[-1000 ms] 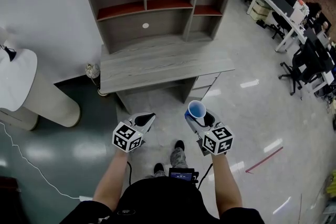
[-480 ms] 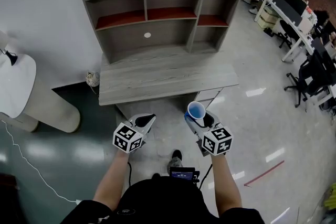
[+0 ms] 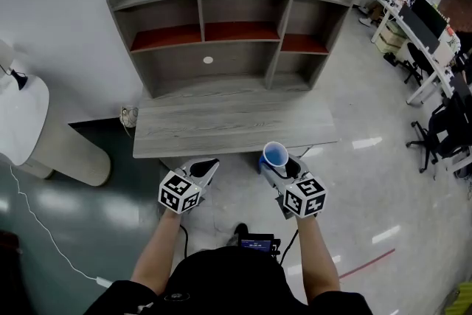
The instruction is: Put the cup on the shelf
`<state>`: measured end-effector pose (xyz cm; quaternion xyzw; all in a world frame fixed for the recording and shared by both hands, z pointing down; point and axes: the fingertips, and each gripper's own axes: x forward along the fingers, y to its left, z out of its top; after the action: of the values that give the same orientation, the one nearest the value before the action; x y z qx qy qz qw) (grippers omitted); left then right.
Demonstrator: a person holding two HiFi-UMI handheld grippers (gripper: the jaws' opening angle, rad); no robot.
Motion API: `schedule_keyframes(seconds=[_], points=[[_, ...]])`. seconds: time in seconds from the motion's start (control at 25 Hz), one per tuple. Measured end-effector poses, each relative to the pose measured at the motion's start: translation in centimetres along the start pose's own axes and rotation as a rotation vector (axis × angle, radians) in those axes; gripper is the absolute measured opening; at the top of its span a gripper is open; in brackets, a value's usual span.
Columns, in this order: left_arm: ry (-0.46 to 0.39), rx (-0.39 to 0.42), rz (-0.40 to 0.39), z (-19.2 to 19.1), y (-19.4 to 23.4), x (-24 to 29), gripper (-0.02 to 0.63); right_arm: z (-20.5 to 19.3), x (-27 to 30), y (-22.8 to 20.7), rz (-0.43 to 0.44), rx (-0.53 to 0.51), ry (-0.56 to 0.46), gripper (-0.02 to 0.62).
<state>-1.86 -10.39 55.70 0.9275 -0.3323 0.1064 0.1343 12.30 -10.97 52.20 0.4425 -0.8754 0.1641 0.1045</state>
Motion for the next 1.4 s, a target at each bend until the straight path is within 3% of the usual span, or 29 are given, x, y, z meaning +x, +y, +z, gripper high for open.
schedule_keyframes(seconds=[0.32, 0.72, 1.4], points=[[-0.004, -0.004, 0.053, 1.6, 0.8, 3.1, 0.003, 1.7, 1.6, -3.7, 0.050, -0.019, 0.002, 0.261], [0.007, -0.018, 0.078, 1.9, 3.0, 4.9, 0.003, 2.1, 4.3, -5.4, 0.081, -0.011, 0.013, 0.261], [-0.010, -0.005, 0.016, 5.6, 13.3, 10.9, 0.003, 6.7, 13.9, -9.6, 0.028, -0.016, 0.005, 0.261]])
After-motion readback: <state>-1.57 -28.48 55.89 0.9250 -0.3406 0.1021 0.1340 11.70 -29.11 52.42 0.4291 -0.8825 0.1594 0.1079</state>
